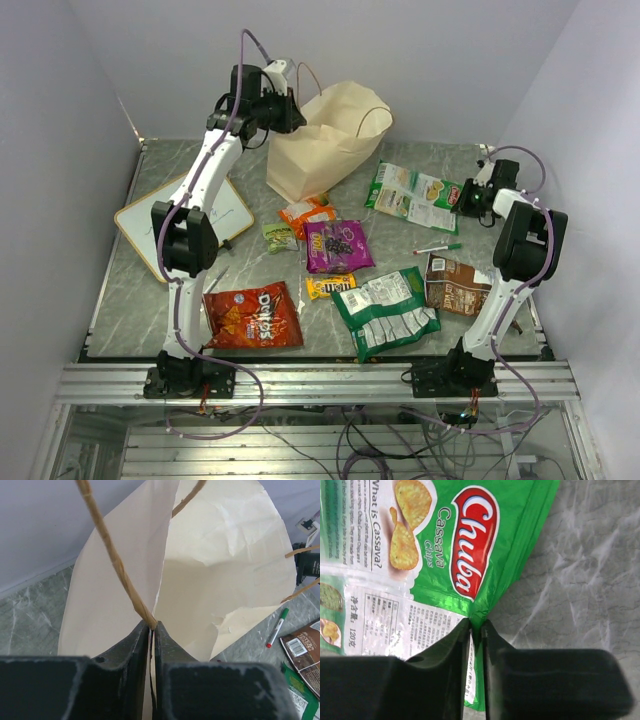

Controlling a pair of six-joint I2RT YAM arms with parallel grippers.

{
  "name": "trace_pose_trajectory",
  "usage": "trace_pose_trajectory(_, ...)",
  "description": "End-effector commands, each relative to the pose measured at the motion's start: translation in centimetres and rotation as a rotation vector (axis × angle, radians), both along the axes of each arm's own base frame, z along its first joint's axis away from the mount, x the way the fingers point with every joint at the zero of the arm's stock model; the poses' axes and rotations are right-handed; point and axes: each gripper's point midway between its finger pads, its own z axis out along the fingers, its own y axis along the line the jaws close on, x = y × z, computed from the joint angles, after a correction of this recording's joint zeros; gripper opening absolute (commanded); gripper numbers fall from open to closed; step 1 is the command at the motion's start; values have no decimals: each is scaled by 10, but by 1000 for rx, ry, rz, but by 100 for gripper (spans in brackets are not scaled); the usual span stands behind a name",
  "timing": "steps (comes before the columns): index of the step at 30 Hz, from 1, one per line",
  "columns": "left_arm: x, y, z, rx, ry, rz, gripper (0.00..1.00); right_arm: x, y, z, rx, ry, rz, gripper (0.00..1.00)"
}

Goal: Place the snacks into the paper bag
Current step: Pick up the snack from the center of the board.

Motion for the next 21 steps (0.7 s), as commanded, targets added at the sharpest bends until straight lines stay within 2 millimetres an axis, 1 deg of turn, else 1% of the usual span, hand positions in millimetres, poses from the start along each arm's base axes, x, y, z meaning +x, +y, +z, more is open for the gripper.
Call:
trace_pose_trajectory(1, -4, 0, 1, 27, -26, 6, 22, -12, 5, -8, 48, 47, 18, 9)
trace_pose_trajectory(4, -4, 1, 3, 34, -37, 5, 24, -4, 4, 18, 25, -16, 62, 0)
trace_pose_trajectory(7, -4, 2, 3, 39, -37, 7, 25, -1, 10, 50, 17, -78, 135, 0)
trace_pose_trajectory(8, -4, 2, 3, 42, -36, 7, 25, 0, 12, 63, 13, -98, 159, 0)
trace_pose_trajectory(9, -3, 2, 4, 44, -39, 6, 25, 0, 14, 79, 1, -125, 182, 0)
trace_pose_trajectory(12, -2, 2, 6, 49, -49, 8, 29, -4, 19, 112, -18, -169, 240, 0)
trace_pose_trajectory(16, 0, 4, 13, 52, -70, 18, 33, -13, 24, 150, -56, -222, 287, 0)
trace_pose_trajectory(18, 1, 4, 16, 56, -83, 18, 30, -19, 26, 168, -78, -252, 304, 0)
trace_pose_trajectory(20, 2, 2, 22, 52, -100, 16, 18, -25, 30, 181, -94, -270, 321, 0)
trace_pose_trajectory(21, 2, 2, 25, 47, -107, 15, 11, -29, 32, 188, -104, -280, 332, 0)
